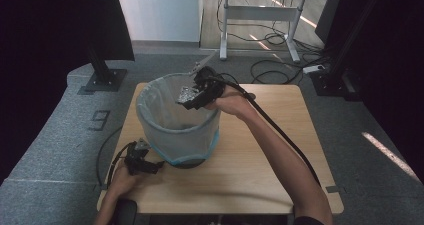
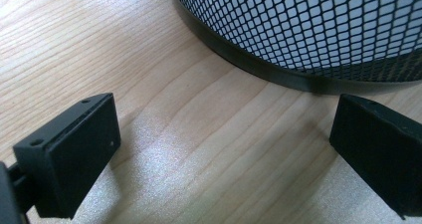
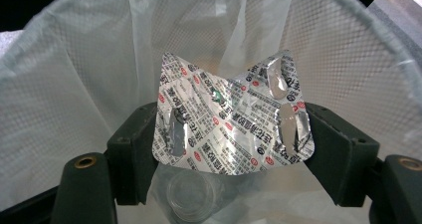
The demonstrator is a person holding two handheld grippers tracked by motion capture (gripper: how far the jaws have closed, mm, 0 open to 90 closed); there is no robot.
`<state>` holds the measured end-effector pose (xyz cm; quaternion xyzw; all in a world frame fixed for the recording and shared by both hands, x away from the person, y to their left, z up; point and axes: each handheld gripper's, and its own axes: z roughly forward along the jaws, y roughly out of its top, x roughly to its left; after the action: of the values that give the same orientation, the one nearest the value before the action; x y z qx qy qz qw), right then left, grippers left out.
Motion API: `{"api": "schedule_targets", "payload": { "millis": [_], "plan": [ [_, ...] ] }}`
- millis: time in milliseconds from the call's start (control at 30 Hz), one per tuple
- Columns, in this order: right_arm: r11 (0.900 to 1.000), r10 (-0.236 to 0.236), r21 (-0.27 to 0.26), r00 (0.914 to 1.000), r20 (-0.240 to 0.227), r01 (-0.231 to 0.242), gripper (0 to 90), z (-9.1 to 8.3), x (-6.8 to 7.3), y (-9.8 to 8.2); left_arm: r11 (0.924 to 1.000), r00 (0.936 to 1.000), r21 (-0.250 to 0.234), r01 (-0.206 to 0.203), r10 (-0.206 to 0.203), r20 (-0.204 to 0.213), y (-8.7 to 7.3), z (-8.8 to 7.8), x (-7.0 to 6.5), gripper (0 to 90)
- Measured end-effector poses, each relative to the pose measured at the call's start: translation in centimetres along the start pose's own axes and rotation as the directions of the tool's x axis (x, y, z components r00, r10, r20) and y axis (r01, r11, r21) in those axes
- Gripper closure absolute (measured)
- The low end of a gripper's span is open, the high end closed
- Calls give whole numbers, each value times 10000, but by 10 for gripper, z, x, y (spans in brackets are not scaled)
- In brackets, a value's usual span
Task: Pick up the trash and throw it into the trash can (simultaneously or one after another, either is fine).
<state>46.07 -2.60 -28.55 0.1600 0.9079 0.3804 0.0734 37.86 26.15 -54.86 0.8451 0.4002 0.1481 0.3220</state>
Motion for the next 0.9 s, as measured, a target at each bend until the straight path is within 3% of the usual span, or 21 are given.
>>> {"api": "schedule_targets", "payload": {
  "millis": [200,500,900],
  "plan": [
    [9996,-197,207,9998,100,195,227,9,3,-7,10000,10000,23,-11,11,19,0,0,0,0],
    [9988,-326,374,9990,313,315,9,10,6,-9,10000,10000,23,-29,29,38,0,0,0,0],
    [9998,196,-56,9944,1040,-191,0,-11,-2,-15,10000,10000,-1,-19,19,18,0,0,0,0]
  ]
}}
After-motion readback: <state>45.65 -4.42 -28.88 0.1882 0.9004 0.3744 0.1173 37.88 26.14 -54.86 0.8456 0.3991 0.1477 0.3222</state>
